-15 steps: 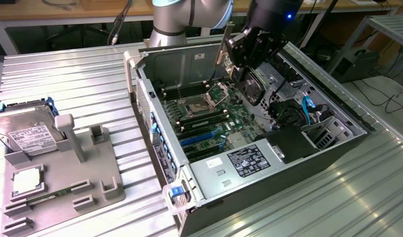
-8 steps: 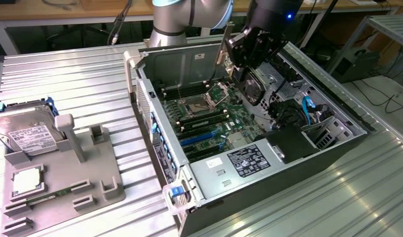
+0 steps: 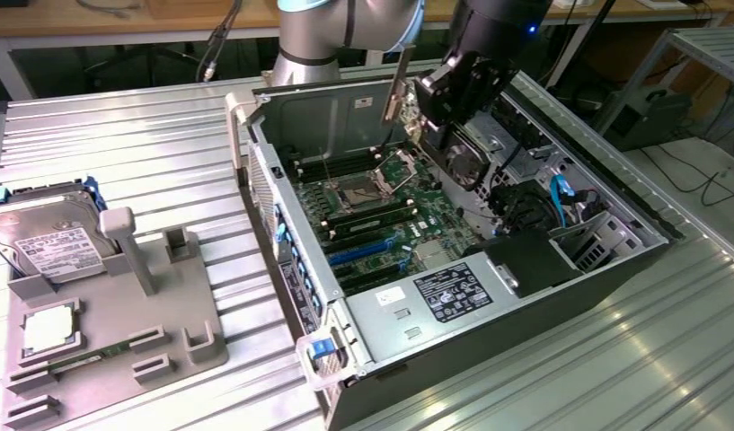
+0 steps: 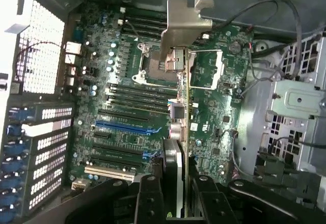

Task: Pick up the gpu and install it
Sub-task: 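Insert the gpu into the slot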

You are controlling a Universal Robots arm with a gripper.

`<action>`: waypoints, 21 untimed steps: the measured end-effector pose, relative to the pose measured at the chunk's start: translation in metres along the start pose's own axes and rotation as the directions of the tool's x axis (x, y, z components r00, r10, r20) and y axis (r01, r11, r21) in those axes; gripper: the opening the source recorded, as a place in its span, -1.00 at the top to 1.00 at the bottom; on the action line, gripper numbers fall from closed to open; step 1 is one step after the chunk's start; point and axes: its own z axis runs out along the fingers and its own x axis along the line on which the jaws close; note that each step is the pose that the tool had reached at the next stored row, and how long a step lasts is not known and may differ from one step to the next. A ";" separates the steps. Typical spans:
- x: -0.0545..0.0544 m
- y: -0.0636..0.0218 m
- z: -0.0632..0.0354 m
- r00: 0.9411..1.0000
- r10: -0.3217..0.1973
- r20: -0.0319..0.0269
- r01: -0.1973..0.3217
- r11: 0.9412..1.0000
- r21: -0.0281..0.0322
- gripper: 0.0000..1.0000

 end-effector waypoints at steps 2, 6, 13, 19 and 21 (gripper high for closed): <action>0.000 0.0000 0.0001 0.999 -0.038 -0.002 0.038 0.999 0.000 0.44; 0.000 0.0000 0.0005 0.994 -0.109 -0.005 0.109 0.994 0.001 0.44; 0.000 -0.0001 0.0013 0.964 -0.264 -0.012 0.264 0.964 0.002 0.44; 0.000 -0.0001 0.0013 0.934 -0.356 -0.017 0.356 0.934 0.001 0.44; 0.000 -0.0001 0.0013 0.923 -0.385 -0.018 0.385 0.923 0.001 0.44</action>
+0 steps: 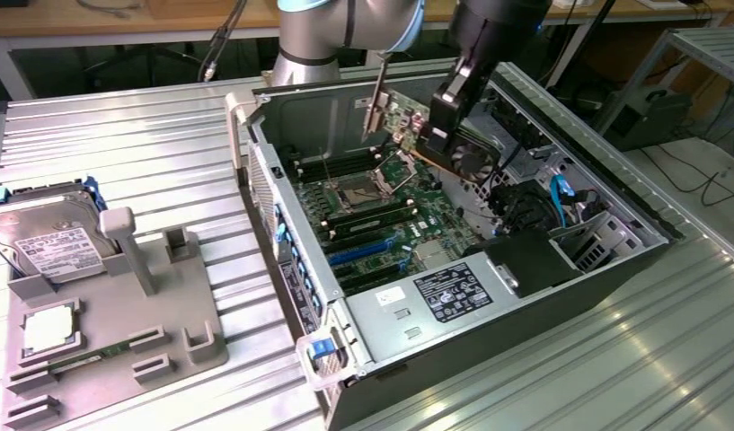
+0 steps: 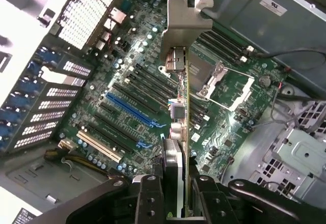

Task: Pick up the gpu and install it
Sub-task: 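Insert the gpu into the slot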

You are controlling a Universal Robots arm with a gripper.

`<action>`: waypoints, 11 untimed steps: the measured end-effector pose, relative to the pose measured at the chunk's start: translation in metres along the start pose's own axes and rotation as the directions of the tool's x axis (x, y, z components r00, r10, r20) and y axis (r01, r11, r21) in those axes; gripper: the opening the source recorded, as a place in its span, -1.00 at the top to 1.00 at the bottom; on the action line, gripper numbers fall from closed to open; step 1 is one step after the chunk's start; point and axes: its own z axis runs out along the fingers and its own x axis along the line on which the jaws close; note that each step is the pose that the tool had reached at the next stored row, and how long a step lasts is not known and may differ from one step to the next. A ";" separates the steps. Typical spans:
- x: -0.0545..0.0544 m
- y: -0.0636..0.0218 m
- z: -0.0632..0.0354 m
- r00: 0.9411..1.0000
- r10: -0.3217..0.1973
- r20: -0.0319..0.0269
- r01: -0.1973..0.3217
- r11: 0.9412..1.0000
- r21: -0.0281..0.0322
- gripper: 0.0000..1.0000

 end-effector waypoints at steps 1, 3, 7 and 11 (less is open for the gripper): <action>0.000 0.0000 0.0000 1.000 -0.017 -0.001 0.017 1.000 0.000 0.44; 0.000 0.0000 0.0000 0.999 -0.044 -0.002 0.044 0.999 0.001 0.44; 0.000 0.0000 0.0000 0.996 -0.094 -0.004 0.094 0.996 0.001 0.44; 0.000 0.0000 0.0000 0.988 -0.152 -0.007 0.152 0.988 0.001 0.44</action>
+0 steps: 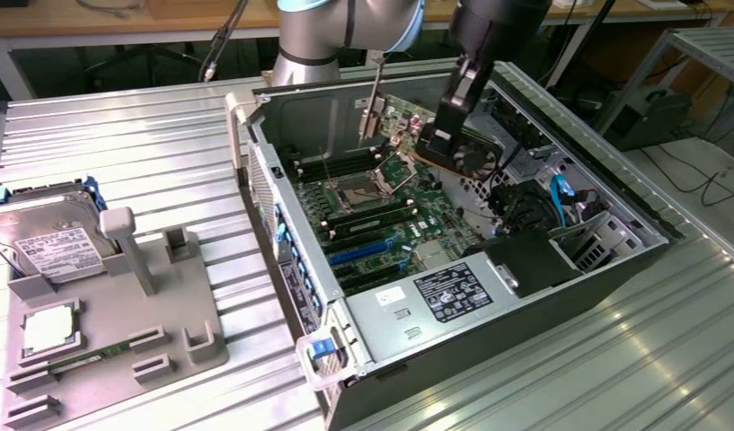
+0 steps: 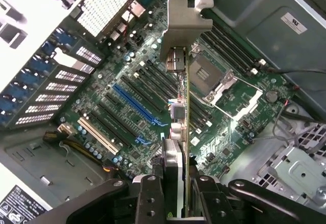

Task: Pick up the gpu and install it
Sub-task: 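Insert the gpu into the slot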

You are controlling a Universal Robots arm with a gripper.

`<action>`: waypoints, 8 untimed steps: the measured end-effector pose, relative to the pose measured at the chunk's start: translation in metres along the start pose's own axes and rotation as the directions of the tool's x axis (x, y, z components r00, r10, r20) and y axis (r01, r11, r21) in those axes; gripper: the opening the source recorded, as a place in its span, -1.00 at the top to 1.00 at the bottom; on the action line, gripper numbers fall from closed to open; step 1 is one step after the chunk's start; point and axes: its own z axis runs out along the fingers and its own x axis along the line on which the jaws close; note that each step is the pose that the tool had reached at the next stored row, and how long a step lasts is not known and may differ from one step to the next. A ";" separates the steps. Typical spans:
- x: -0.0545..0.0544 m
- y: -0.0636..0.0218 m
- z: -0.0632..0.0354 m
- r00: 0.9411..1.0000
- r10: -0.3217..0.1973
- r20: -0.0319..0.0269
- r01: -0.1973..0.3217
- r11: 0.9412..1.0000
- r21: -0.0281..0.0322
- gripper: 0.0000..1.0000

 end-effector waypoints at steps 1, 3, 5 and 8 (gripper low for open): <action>0.000 0.0000 0.0000 1.000 -0.015 -0.001 0.015 1.000 0.000 0.44; 0.000 0.0000 0.0000 0.999 -0.046 -0.002 0.046 0.999 0.000 0.44; 0.000 0.0000 0.0000 0.997 -0.074 -0.003 0.074 0.997 0.001 0.44; 0.000 0.0000 0.0000 0.993 -0.118 -0.005 0.118 0.993 0.001 0.44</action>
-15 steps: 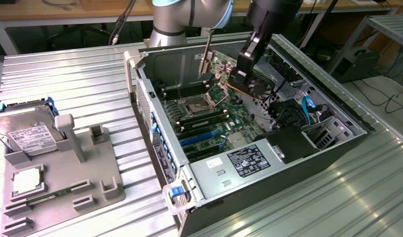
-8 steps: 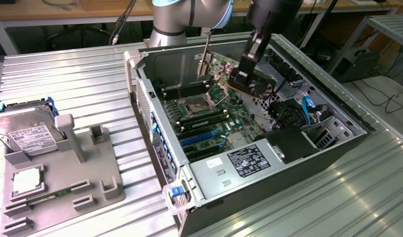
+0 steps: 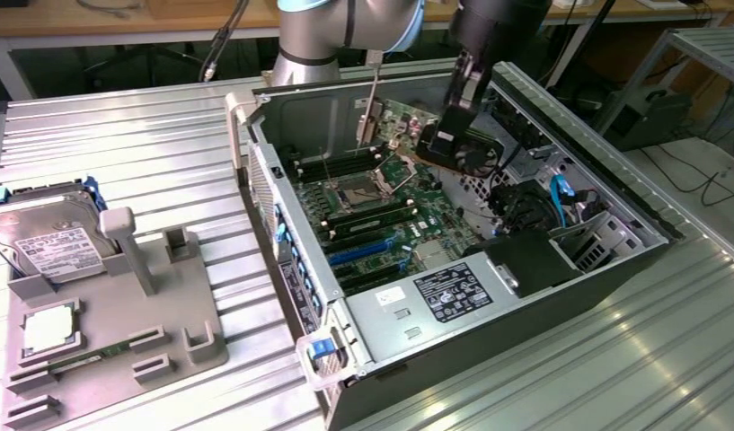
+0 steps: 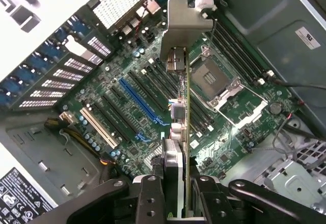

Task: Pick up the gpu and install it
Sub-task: 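Insert the gpu into the slot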

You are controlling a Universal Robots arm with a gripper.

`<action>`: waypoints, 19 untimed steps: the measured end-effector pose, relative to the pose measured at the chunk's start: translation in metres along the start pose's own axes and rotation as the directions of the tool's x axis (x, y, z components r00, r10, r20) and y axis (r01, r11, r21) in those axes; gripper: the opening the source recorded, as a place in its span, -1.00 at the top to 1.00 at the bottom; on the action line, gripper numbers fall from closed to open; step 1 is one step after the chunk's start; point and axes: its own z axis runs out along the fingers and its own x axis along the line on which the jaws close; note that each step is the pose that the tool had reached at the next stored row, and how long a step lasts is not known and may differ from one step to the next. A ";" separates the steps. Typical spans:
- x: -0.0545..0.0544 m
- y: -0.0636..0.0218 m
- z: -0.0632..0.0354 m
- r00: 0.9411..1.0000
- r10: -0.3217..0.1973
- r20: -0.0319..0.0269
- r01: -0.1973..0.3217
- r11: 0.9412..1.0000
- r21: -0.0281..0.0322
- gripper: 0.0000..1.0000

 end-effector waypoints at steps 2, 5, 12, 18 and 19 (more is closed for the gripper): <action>0.000 0.0000 0.0000 1.000 -0.031 -0.001 0.031 1.000 0.000 0.44; 0.000 0.0000 0.0001 0.997 -0.082 -0.004 0.082 0.997 0.001 0.44; 0.000 0.0000 0.0002 0.977 -0.213 -0.010 0.213 0.977 0.001 0.44; 0.000 0.0000 0.0003 0.948 -0.318 -0.015 0.318 0.948 0.001 0.44; 0.000 0.0000 0.0003 0.942 -0.336 -0.016 0.336 0.942 0.001 0.44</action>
